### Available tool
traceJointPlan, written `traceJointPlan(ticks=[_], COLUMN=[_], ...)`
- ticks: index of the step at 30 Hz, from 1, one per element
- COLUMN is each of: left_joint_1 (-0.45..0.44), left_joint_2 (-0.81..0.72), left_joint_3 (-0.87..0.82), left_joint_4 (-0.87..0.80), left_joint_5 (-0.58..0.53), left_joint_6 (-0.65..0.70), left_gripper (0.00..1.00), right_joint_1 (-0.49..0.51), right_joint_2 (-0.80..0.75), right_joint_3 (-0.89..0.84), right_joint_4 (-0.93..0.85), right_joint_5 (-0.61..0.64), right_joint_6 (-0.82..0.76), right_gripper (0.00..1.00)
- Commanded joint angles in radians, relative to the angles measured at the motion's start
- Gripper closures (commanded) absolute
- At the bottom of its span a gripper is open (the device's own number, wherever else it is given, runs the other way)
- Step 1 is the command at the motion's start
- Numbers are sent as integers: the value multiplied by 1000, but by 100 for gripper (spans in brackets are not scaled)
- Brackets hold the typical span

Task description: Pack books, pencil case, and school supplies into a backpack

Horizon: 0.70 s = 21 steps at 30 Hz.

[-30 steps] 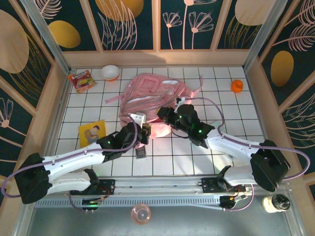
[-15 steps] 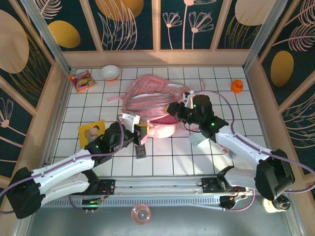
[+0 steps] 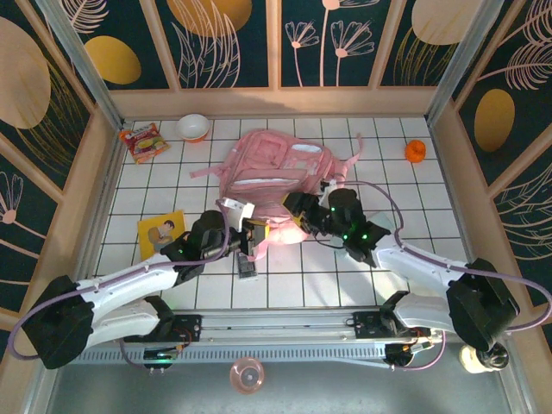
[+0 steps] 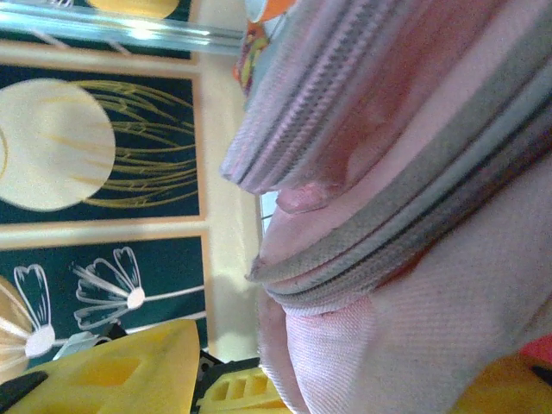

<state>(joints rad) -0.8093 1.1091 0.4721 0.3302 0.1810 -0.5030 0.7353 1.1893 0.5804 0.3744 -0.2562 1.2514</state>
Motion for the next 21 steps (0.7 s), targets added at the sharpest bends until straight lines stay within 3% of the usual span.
traceJointPlan(ticks=[1,4,6,9,10,16,21], left_joint_1=[0,0,0,1,2,89,165], left_joint_2=[7,8,3,-24,-39,-127,-165], left_joint_3=[56,58,64,77,77,12,-34], left_joint_4=[170,186,157,32,-15,-121,-117], left_joint_5=[108,137,135,33,-9,-42,-25], left_joint_6=[-24,-26,-9,39,57,85,109], left_gripper=[100,100,100,100,100,100,100], right_joint_1=[36,40,34,-20,-52,-280,-470], right_joint_2=[3,34,44,38,26,-63,-41], right_joint_3=[10,27,40,74,89,235,347], right_joint_4=[151,147,126,47,11,-309,-531], right_joint_5=[85,91,98,37,0,-289,-548], right_joint_6=[92,86,58,-28,-74,-427,-629], right_gripper=[45,46,65,95,100,100,100])
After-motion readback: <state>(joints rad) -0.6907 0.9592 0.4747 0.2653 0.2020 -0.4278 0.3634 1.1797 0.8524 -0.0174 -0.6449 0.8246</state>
